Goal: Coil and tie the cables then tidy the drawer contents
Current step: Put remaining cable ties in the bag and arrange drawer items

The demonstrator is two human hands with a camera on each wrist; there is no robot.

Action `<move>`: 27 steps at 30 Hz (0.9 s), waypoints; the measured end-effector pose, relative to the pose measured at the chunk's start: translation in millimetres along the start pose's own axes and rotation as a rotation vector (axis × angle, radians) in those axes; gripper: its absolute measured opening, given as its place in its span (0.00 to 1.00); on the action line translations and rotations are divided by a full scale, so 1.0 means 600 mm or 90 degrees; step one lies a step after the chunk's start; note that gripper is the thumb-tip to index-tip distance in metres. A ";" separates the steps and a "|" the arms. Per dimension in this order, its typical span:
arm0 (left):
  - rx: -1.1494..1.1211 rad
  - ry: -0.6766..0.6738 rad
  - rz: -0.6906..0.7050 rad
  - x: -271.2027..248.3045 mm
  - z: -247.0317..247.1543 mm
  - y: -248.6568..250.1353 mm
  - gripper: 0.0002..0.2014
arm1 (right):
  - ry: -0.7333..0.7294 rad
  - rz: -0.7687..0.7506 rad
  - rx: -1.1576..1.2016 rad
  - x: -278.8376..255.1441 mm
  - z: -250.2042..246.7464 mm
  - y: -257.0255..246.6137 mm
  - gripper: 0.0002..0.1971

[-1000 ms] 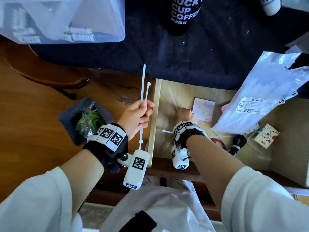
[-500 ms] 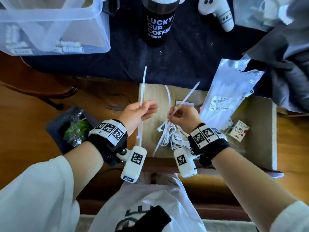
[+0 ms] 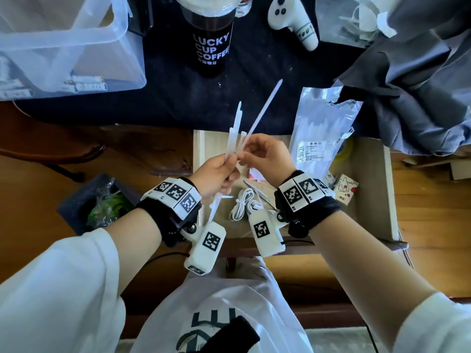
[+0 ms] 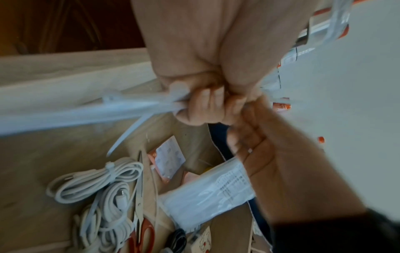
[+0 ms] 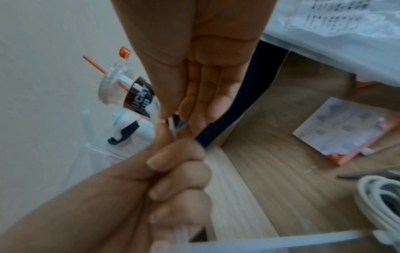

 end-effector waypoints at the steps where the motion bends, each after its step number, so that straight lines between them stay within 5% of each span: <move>1: 0.017 0.017 0.004 0.003 -0.008 0.001 0.12 | 0.009 0.018 0.009 0.002 -0.002 0.015 0.10; 3: 0.034 0.043 0.018 0.004 -0.024 0.002 0.14 | 0.000 0.079 -0.055 0.007 0.011 0.055 0.09; 6: 0.029 0.074 0.018 0.002 -0.046 -0.005 0.15 | -0.164 0.165 -0.215 0.005 0.073 0.122 0.10; 10: -0.030 0.109 0.024 -0.004 -0.061 -0.006 0.15 | -0.307 0.129 -0.318 -0.013 0.151 0.131 0.22; 16: -0.106 0.133 0.014 -0.006 -0.073 0.003 0.15 | -0.286 0.193 -0.171 -0.011 0.124 0.132 0.07; 21: -0.006 0.147 0.040 0.005 -0.082 0.021 0.14 | -0.163 0.214 -0.153 -0.017 0.008 0.136 0.10; 24: 0.052 0.073 0.012 0.016 -0.051 0.012 0.17 | -0.071 0.172 -0.050 -0.020 -0.062 0.115 0.13; 27: 0.044 0.011 -0.040 0.024 0.001 -0.007 0.16 | -0.072 0.129 -0.074 -0.020 -0.075 0.092 0.15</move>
Point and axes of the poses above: each hand's wrist, its own x-axis towards the middle knuckle, its own z-axis out of the palm, y = z × x, the point moved 9 cm from there along x, towards the middle knuckle, and after that the axes turned 11 degrees about z, right-handed, at the moved point
